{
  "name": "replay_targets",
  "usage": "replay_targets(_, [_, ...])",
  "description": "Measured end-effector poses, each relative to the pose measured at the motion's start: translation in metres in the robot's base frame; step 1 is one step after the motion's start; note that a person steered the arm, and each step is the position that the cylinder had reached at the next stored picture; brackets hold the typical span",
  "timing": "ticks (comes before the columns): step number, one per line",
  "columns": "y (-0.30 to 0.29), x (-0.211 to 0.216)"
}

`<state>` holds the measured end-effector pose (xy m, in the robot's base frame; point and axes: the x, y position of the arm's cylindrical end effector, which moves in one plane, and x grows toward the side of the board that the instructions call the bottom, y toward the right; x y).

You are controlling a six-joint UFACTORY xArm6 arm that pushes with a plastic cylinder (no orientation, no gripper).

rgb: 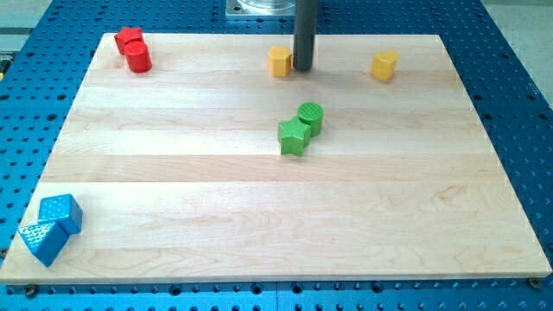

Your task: Keep the red star to the right of the red circle

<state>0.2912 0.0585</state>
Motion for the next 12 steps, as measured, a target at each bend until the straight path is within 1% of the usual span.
replay_targets(1, [-0.043, -0.001])
replay_targets(2, [-0.077, -0.012])
replay_targets(3, [-0.147, -0.004])
replay_targets(4, [-0.121, -0.056])
replay_targets(5, [-0.077, -0.056])
replay_targets(6, [-0.164, -0.031])
replay_targets(7, [-0.304, 0.005])
replay_targets(8, [-0.361, -0.009])
replay_targets(9, [-0.360, -0.075])
replay_targets(10, [-0.327, -0.095])
replay_targets(11, [-0.264, -0.045])
replay_targets(12, [-0.219, -0.046])
